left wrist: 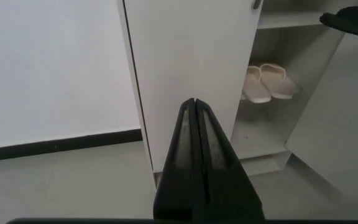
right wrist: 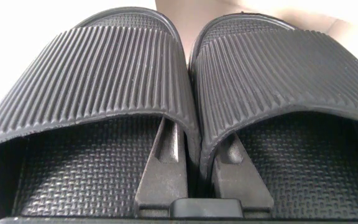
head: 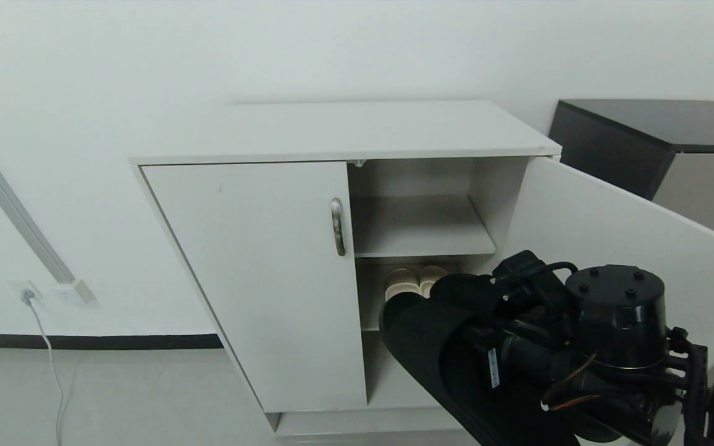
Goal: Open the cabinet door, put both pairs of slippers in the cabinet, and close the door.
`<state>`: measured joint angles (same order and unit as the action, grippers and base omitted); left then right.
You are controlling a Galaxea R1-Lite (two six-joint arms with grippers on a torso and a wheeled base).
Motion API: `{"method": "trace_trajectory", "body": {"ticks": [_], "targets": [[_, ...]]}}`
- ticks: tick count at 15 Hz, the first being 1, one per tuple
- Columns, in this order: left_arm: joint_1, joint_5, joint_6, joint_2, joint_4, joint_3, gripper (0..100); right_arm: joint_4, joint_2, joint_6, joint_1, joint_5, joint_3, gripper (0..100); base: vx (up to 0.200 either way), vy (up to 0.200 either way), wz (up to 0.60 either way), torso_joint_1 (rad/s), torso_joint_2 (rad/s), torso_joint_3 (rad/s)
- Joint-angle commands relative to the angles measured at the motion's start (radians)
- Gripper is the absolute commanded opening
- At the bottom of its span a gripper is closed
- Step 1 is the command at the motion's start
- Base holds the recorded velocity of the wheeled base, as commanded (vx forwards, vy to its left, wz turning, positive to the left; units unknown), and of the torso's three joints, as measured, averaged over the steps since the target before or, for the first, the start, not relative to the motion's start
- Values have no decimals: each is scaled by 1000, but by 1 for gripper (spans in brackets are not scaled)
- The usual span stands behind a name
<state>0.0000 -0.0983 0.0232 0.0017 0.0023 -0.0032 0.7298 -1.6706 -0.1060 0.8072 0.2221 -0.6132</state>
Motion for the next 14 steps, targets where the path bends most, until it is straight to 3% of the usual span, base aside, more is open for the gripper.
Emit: {"method": "trace_trajectory", "body": {"ticks": [1, 9, 14], "targets": [[0, 0, 0, 0, 1, 0, 0, 0, 0, 0, 3, -1, 1, 0, 0, 0, 0, -110, 461, 344], [0, 0, 0, -2, -1, 0, 0, 0, -1, 5, 3, -4, 7, 0, 0, 0, 0, -49, 426, 372], [0, 0, 0, -2, 1, 0, 0, 20, -8, 6, 4, -4, 3, 0, 0, 0, 0, -1, 62, 60]]}}
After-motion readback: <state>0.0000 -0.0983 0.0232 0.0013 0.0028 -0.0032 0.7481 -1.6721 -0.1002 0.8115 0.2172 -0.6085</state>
